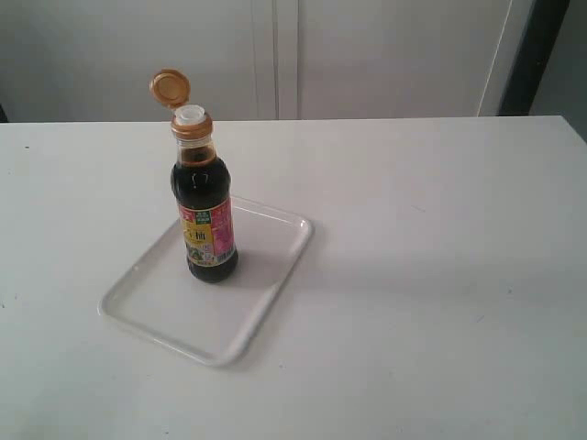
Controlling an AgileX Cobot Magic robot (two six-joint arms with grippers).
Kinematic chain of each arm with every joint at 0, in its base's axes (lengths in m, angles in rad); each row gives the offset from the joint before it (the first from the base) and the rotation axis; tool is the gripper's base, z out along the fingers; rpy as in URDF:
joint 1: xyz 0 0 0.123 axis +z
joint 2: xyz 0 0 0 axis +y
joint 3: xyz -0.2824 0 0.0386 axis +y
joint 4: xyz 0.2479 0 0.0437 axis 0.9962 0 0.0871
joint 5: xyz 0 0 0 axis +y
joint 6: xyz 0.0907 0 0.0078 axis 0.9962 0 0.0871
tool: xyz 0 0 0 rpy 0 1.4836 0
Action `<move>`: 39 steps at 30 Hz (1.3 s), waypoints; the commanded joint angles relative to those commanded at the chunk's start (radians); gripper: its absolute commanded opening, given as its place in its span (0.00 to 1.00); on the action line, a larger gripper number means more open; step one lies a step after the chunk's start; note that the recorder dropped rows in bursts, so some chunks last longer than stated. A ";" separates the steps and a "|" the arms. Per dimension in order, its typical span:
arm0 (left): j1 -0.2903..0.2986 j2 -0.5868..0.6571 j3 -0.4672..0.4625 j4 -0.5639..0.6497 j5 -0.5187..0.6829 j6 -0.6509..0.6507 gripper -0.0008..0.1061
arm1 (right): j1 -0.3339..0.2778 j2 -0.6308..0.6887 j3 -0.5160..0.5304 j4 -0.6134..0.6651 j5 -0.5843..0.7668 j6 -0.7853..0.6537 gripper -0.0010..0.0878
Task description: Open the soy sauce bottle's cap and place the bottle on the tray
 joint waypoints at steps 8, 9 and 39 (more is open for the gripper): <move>0.000 0.000 0.000 0.000 0.000 0.000 0.01 | 0.000 0.000 0.000 0.002 0.018 0.000 0.01; 0.000 0.000 0.000 0.000 0.000 0.000 0.01 | 0.000 0.000 0.000 0.002 0.018 0.000 0.01; 0.000 0.000 0.000 0.000 0.000 0.000 0.01 | 0.000 0.000 0.000 0.002 0.018 0.000 0.01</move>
